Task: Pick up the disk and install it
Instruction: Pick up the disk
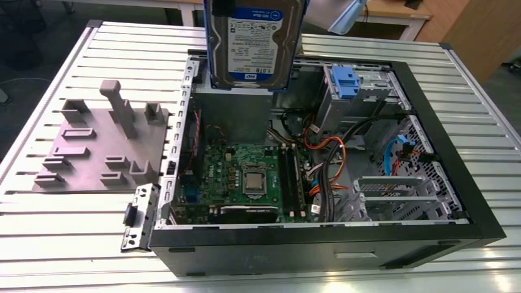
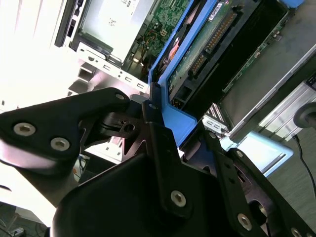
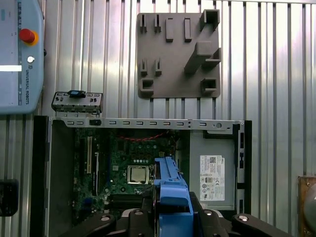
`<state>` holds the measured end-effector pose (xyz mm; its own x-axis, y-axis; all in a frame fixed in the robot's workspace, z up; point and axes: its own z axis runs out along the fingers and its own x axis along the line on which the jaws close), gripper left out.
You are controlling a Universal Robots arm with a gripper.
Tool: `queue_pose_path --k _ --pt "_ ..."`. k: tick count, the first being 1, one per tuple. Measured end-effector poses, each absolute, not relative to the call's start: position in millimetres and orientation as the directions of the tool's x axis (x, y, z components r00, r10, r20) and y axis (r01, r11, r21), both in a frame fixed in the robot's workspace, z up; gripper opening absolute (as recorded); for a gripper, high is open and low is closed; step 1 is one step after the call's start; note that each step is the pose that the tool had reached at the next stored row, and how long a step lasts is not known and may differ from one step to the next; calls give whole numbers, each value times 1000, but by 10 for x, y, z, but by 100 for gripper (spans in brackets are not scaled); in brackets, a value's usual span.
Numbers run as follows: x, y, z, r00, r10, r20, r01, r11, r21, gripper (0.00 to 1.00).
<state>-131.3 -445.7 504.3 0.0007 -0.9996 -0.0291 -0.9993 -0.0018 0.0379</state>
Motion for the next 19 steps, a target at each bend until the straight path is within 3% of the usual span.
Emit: queue_pose_path --k 19 --pt "-1108 -4457 5042 1 -1000 -29 -999 -2 38 37"
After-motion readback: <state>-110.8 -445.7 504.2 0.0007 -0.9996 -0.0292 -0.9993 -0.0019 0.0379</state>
